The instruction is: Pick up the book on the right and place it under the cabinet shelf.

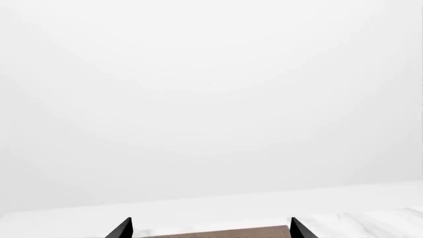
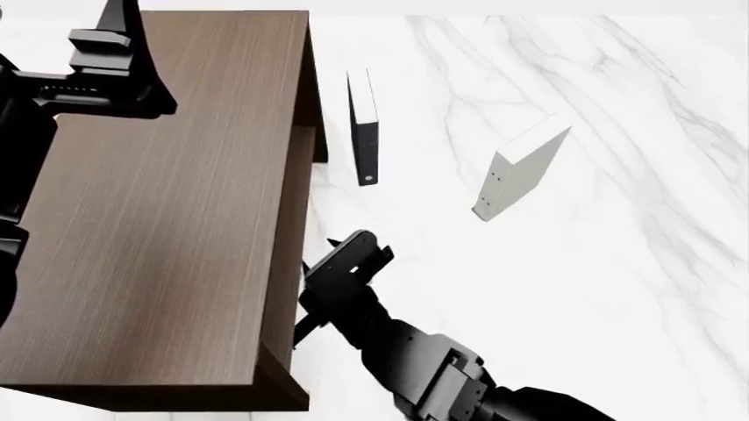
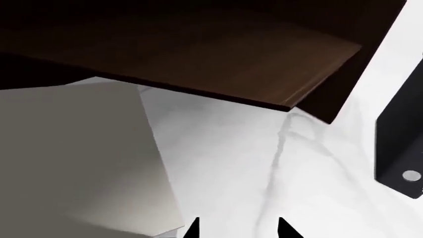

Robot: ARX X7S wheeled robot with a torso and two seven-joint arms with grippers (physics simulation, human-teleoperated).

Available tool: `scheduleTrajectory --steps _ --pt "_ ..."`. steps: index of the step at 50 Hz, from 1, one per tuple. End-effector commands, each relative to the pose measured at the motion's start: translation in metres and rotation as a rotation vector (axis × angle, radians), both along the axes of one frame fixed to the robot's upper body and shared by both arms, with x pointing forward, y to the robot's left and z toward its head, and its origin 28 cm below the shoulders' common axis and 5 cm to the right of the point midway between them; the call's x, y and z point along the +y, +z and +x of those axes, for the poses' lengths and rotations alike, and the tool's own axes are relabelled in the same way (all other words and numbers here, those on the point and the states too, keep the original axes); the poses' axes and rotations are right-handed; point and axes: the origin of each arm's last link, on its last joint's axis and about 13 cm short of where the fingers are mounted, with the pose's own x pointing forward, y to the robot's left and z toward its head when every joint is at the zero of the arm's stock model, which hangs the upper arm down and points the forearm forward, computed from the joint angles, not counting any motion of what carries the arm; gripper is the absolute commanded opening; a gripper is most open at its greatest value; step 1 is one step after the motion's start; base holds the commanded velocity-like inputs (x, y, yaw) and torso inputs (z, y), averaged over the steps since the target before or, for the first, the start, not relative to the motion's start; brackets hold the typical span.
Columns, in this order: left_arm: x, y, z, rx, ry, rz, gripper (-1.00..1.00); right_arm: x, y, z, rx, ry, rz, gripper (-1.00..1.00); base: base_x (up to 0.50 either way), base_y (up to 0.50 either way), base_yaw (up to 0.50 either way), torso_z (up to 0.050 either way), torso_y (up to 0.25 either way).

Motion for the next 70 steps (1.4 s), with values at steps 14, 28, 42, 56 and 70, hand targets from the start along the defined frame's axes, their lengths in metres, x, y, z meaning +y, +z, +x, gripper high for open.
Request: scheduleTrajectory --steps 14,28,42,56,70 --pt "0.0 -0.001 0.0 0.004 -0.004 0.004 1.0 -0.018 -0.03 -0.002 0.08 -0.083 -0.183 1.0 0.0 0.0 0.0 -0.002 -0.005" --pt "-0.001 -0.001 -0.003 0.0 -0.008 0.006 1.0 -0.051 -0.043 0.005 0.113 -0.33 -0.254 1.0 0.01 0.0 0.01 -0.004 -0.01" --pt "-0.001 -0.002 -0.003 0.0 -0.007 0.002 1.0 -0.071 -0.05 0.008 0.142 -0.419 -0.239 1.0 0.0 0.0 0.01 -0.005 -0.011" --pt "-0.001 -0.002 -0.003 0.0 -0.008 0.002 1.0 -0.085 -0.055 0.007 0.156 -0.482 -0.241 1.0 0.0 0.0 0.0 -0.003 -0.009" --pt "0.0 -0.002 -0.003 -0.002 -0.005 0.001 1.0 -0.101 -0.052 0.008 0.155 -0.54 -0.221 1.0 0.0 0.0 0.0 -0.004 -0.009"
